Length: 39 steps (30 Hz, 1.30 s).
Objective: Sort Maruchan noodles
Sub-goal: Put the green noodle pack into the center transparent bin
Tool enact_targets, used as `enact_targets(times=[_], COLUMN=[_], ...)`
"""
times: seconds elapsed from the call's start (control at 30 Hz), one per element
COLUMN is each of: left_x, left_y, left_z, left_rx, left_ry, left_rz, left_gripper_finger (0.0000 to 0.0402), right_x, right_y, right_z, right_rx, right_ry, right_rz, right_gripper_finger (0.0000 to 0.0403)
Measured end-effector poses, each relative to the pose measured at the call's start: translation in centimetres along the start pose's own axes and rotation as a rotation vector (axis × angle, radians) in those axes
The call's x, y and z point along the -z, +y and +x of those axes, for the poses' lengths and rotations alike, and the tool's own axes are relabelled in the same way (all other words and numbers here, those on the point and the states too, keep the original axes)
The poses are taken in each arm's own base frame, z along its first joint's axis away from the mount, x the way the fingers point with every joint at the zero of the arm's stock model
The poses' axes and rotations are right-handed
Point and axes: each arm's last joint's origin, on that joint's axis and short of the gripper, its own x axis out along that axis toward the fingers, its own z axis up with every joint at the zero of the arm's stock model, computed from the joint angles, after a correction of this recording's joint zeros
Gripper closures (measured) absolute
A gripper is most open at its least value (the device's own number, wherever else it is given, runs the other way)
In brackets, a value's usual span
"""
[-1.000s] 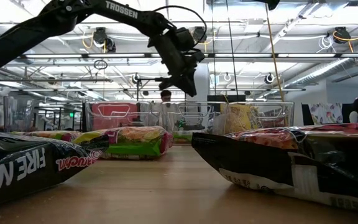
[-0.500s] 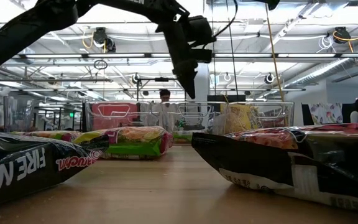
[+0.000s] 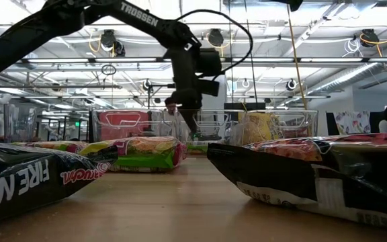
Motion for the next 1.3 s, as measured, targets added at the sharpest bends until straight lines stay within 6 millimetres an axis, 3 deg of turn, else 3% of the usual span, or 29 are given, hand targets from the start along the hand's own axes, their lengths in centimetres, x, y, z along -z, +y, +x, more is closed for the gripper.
enact_targets(times=[0.3,0.4,0.73,0.9,1.1,1.3], left_x=[1.3,1.6,3.5,5.1,7.1,11.4], left_y=[1.6,1.1,-2.5,-5.3,-7.7,-11.0], left_z=[-0.1,-1.3,-12.4,-15.5,-16.0,-15.0], left_rx=[0.001,0.043,0.196,0.246,0.319,0.418], left_ry=[0.014,0.051,-0.071,-0.018,0.01,0.097], left_rz=[-0.086,-0.099,-0.126,-0.116,-0.159,-0.187], left_gripper_finger=[0.0346,0.0346,0.0346,0.0346,0.0346,0.0346], right_x=[0.1,0.1,0.0,0.0,0.0,0.0], right_y=[0.0,0.0,0.0,0.0,0.0,0.0], right_z=[0.0,0.0,-0.1,-0.2,-0.2,-0.2], right_rx=[-0.001,-0.002,-0.001,0.0,-0.001,-0.001], right_ry=[0.006,0.007,0.005,0.001,0.003,0.006], right_rz=[-0.001,-0.001,-0.001,0.0,0.0,-0.001], right_gripper_finger=[0.0365,0.0365,0.0365,0.0365,0.0365,0.0365])
